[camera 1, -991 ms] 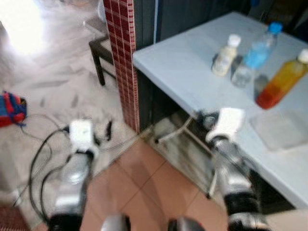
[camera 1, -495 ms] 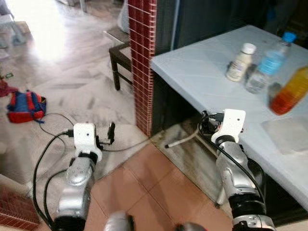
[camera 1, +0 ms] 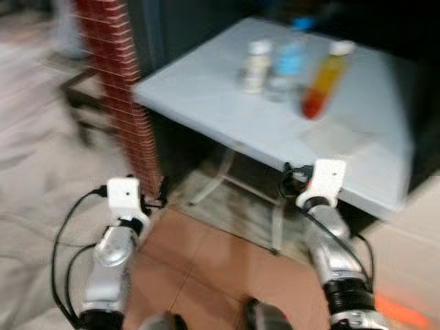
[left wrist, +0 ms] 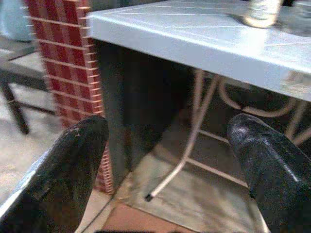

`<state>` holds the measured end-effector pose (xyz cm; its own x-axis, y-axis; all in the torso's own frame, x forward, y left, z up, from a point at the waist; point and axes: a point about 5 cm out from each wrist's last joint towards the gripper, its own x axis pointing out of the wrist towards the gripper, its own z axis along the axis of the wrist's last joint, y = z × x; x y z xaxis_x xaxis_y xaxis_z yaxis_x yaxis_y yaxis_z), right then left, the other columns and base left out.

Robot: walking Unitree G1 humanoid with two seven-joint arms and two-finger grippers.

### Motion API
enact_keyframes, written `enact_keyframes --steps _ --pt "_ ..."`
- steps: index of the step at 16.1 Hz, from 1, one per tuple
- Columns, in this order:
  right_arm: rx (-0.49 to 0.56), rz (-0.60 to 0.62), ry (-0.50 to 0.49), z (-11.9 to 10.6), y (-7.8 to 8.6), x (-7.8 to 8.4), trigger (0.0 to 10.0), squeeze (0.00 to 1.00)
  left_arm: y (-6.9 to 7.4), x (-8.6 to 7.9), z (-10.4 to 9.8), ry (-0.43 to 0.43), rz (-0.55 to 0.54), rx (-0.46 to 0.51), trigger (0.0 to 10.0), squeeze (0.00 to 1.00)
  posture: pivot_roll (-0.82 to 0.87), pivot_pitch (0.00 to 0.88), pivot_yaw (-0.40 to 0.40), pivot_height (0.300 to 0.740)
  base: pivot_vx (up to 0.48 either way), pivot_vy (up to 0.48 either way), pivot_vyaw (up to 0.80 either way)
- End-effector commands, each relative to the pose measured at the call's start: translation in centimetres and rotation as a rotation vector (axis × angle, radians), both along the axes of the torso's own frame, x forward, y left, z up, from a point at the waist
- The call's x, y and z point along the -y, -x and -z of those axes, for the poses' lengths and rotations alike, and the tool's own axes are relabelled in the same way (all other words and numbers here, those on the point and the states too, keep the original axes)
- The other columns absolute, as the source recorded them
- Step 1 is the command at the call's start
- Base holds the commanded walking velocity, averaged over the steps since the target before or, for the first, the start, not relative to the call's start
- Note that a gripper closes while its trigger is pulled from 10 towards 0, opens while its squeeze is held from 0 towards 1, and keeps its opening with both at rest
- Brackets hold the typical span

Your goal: Restocking fridge

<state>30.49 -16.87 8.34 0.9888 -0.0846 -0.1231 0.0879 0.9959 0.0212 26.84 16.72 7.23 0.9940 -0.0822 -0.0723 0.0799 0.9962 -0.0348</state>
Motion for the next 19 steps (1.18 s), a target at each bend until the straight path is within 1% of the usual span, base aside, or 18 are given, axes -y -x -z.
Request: enact_keyframes --steps 1,6,8,11,13,15,18,19 --pt "0.008 0.003 0.007 -0.3 -0.1 0.0 10.0 0.00 0.1 -0.2 -0.3 -0.002 -0.005 0.016 10.0 0.00 0.06 0.060 -0.011 0.740 0.000 0.000 -0.80" --pt "0.011 0.009 0.010 -0.4 0.1 0.0 10.0 0.00 0.1 -0.1 -0.4 -0.006 0.012 0.023 10.0 0.00 0.05 0.060 -0.006 0.740 0.000 0.000 -0.80" --pt "0.028 0.004 0.034 -0.6 0.3 0.0 10.0 0.00 0.0 -0.1 -0.5 -0.004 0.022 0.030 10.0 0.00 0.05 0.060 -0.005 0.740 0.000 0.000 -0.80" --pt "0.048 -0.008 0.045 -0.8 0.7 0.1 10.0 0.00 0.0 -0.1 -0.6 0.000 0.022 0.039 10.0 0.00 0.05 0.061 -0.002 0.740 0.000 0.000 -0.80" --pt "0.056 -0.008 0.046 -1.0 0.8 0.3 10.0 0.00 -0.1 -0.1 -0.8 0.005 0.023 0.047 10.0 0.00 0.05 0.061 0.000 0.740 0.000 0.000 -0.45" --pt "0.068 -0.011 0.051 -1.3 0.7 0.3 10.0 0.00 -0.2 0.1 -0.9 0.011 0.032 0.054 10.0 0.00 0.05 0.060 0.001 0.740 0.000 0.000 0.00" --pt "0.072 -0.010 0.051 -1.5 0.6 0.4 10.0 0.00 -0.2 0.1 -0.9 0.014 0.030 0.052 10.0 0.00 0.05 0.058 0.000 0.740 0.181 0.164 0.00" --pt "0.081 -0.017 0.063 -1.6 0.6 0.4 10.0 0.00 -0.2 0.0 -0.9 0.014 0.017 0.052 10.0 0.00 0.05 0.058 -0.001 0.740 0.000 0.000 0.00"
